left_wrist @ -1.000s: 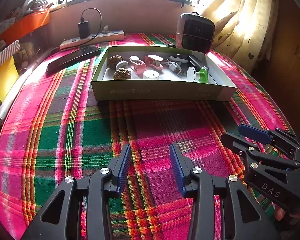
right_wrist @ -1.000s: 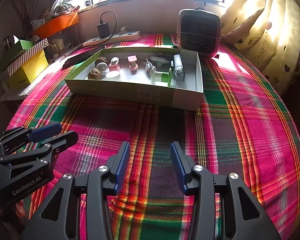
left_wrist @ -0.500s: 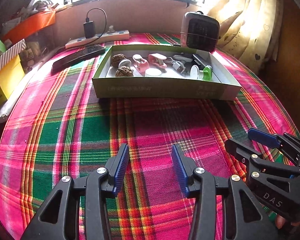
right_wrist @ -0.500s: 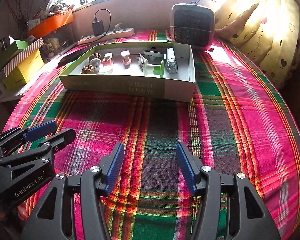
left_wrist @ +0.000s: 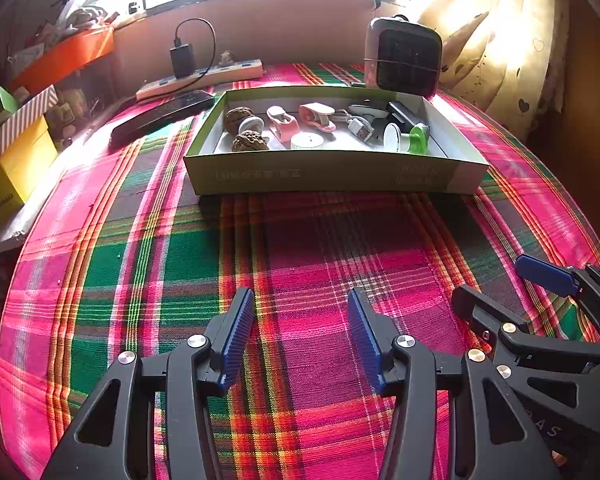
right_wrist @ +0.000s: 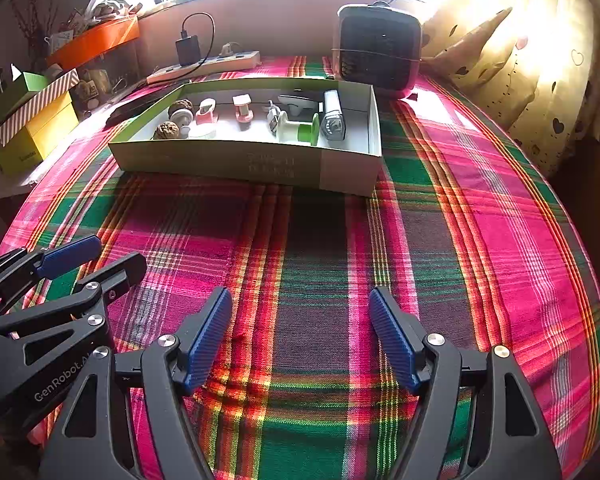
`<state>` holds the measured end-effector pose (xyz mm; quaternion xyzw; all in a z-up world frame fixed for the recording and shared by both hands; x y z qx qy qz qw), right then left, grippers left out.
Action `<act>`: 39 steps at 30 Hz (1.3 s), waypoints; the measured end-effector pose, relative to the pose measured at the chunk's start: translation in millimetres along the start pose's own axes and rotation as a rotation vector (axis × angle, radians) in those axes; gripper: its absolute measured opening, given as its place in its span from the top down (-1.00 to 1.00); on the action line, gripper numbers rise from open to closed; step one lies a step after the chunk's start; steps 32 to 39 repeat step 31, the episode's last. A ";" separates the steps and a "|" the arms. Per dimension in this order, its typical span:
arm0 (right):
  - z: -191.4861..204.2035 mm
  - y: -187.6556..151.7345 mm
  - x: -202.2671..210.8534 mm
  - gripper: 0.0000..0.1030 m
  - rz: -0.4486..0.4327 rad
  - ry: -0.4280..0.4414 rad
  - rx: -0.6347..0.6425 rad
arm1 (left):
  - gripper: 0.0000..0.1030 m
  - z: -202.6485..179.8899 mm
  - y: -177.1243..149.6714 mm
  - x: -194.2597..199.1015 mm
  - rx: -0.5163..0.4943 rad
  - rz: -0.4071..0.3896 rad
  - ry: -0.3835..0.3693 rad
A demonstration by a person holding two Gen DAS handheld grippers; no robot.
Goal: Organize objects
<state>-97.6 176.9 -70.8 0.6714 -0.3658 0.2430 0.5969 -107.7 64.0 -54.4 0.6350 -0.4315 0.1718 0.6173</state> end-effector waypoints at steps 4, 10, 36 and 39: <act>0.0 -0.4 0.1 -0.43 0.000 -0.001 0.000 | 0.07 0.4 -0.1 0.0 -0.001 0.000 0.001; 0.8 -0.6 0.2 -0.46 0.001 -0.001 0.002 | 0.06 0.8 -0.1 -0.2 -0.001 0.000 0.001; 0.4 -0.3 0.1 -0.47 0.001 -0.001 0.002 | 0.06 0.3 -0.2 -0.3 0.000 0.000 0.001; 0.4 -0.3 0.1 -0.47 0.001 -0.001 0.002 | 0.06 0.3 -0.2 -0.3 0.000 0.000 0.001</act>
Point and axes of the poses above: each gripper's, at about its wrist camera, not at the fingertips, and x roughly against the way its jaws point, z to its left, y to its top, the point moved 9 cm from there along -x, roughly the way its jaws point, and after that the axes turned 13 degrees about -y, right-handed, at the moved point
